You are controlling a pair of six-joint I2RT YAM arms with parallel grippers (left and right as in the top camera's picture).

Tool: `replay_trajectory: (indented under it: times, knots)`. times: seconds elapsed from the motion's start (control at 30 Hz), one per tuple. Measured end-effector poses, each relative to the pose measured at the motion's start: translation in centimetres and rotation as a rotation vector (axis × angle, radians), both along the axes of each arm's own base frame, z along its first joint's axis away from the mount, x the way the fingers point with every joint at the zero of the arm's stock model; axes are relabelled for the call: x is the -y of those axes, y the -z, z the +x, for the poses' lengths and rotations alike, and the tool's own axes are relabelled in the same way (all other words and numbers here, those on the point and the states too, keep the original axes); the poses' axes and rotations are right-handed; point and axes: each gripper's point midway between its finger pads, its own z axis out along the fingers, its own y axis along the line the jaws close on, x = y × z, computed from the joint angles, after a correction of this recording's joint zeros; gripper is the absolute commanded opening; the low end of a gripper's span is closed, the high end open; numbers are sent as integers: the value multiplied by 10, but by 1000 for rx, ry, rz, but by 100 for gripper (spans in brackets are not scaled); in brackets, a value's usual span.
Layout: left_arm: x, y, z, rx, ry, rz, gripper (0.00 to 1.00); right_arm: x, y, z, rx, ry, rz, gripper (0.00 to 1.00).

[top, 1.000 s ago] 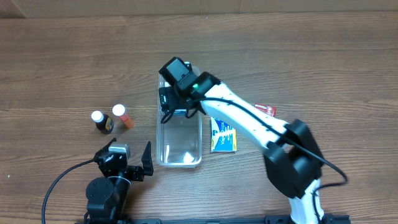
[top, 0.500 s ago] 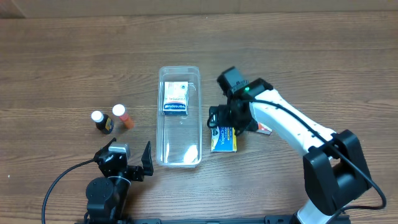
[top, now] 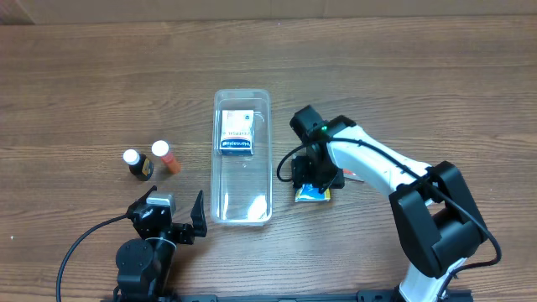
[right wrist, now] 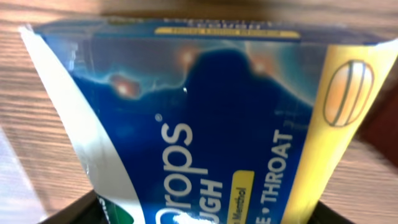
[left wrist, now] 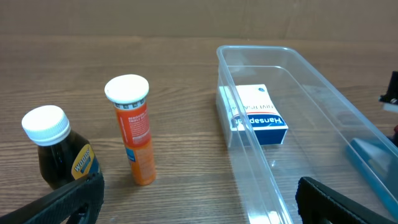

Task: Pack container
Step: 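Lower the VapoDrops box into the container and release it, then grasp the red Panadol box with the right gripper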

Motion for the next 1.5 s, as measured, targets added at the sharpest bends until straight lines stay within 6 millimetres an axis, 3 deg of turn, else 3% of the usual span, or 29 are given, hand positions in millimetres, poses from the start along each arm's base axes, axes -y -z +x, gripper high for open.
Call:
replay_trajectory:
  times: [0.1,0.2,0.3,0.37,0.47,0.53,0.67,0.77,0.9,0.97,1.03,1.1,1.17,1.2,1.23,1.3,1.37,1.5]
  knots:
    - [0,0,0,0,0,0,100,2,-39,21,43,8,-44,69]
    - [0,0,0,0,0,0,100,-25,-115,55,211,-14,21,69]
    - [0,0,0,0,0,0,100,-64,-165,52,325,-68,120,69]
    - [0,0,0,0,0,0,100,-98,-174,35,347,-118,177,69]
    - [0,0,0,0,0,0,100,-150,-165,15,369,-170,261,69]
    - [0,0,0,0,0,0,100,-173,-140,5,345,-164,274,69]
    - [0,0,0,0,0,0,100,-177,-59,-2,216,-96,166,70]
    - [0,0,0,0,0,0,100,-177,-27,-6,148,-66,133,86]
    - [0,0,0,0,0,0,100,-180,-33,-3,169,-76,158,91]
    - [0,0,0,0,0,0,100,-177,-52,2,212,-94,172,97]
    - [0,0,0,0,0,0,100,-166,-90,10,276,-90,200,100]
    - [0,0,0,0,0,0,100,-140,-146,25,378,-39,237,100]
    - [0,0,0,0,0,0,100,-79,-207,47,490,84,244,100]
    - [0,0,0,0,0,0,100,-51,-224,57,523,143,234,100]
    - [0,0,0,0,0,0,100,-7,-236,69,547,230,190,100]
    - [0,0,0,0,0,0,100,42,-225,80,519,316,110,100]
    - [0,0,0,0,0,0,100,74,-181,83,411,346,33,100]
    - [0,0,0,0,0,0,100,89,-73,67,178,315,-71,100]
